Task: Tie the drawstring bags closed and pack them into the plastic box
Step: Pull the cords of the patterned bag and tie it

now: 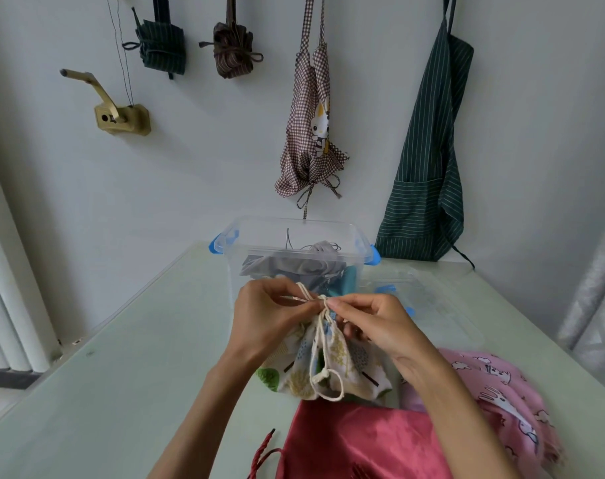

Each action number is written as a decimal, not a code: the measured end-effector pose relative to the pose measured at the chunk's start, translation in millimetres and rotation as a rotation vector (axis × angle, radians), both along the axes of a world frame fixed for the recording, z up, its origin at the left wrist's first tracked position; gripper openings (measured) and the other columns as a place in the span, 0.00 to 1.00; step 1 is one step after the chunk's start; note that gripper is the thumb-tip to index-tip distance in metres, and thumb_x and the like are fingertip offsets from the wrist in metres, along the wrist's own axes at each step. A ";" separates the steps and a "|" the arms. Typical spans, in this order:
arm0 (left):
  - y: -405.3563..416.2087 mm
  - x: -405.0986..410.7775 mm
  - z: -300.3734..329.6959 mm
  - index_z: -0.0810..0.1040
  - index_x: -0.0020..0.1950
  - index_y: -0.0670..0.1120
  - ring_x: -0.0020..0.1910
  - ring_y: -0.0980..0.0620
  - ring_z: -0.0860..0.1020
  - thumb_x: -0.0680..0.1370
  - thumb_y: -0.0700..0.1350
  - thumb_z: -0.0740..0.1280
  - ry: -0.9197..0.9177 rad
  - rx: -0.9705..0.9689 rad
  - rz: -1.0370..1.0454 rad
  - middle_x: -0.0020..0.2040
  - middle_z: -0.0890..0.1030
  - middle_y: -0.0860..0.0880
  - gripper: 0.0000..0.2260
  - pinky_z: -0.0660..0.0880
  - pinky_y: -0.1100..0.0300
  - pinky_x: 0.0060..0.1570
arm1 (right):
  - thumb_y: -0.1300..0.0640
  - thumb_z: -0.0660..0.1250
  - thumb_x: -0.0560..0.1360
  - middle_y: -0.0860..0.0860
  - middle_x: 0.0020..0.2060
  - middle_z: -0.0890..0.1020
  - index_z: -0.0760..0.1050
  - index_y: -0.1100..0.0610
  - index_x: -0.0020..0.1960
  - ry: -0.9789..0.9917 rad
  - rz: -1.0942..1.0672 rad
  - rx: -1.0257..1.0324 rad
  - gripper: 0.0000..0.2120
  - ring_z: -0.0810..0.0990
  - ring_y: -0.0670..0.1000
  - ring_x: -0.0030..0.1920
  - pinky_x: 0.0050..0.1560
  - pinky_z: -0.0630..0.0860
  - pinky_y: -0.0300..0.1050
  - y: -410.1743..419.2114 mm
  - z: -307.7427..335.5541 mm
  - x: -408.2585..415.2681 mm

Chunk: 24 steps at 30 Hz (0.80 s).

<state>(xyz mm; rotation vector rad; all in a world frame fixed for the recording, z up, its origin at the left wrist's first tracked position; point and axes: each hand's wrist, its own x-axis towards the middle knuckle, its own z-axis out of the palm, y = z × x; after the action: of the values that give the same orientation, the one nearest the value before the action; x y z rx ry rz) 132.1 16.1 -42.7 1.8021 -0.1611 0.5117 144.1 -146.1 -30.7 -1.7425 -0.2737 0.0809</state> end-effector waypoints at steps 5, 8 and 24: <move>0.9 -0.8 2.7 0.85 0.37 0.41 0.40 0.49 0.84 0.67 0.40 0.77 0.064 -0.079 -0.108 0.39 0.86 0.44 0.04 0.81 0.56 0.45 | 0.55 0.69 0.74 0.43 0.34 0.83 0.82 0.51 0.42 -0.388 -0.086 -0.208 0.04 0.79 0.41 0.33 0.38 0.74 0.32 -6.2 -4.5 4.8; 0.1 -3.1 6.5 0.84 0.37 0.40 0.36 0.54 0.83 0.68 0.39 0.76 0.127 -0.197 -0.101 0.38 0.86 0.45 0.03 0.77 0.66 0.37 | 0.49 0.64 0.76 0.42 0.38 0.79 0.78 0.50 0.43 -0.753 -0.291 -0.529 0.07 0.76 0.44 0.39 0.42 0.71 0.38 0.0 -13.5 7.5; -28.6 -5.2 12.0 0.82 0.32 0.40 0.32 0.55 0.81 0.69 0.38 0.75 0.126 -0.342 -0.130 0.31 0.83 0.49 0.06 0.76 0.67 0.33 | 0.53 0.62 0.71 0.49 0.25 0.60 0.61 0.54 0.26 0.341 -0.020 0.675 0.17 0.62 0.48 0.28 0.35 0.61 0.44 -5.0 10.9 3.0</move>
<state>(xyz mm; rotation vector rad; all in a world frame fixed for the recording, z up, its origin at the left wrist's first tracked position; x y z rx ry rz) 126.9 -12.5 -30.7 1.4735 -0.0961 0.3106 147.1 -151.1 -19.8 -1.0377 -0.0202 0.2393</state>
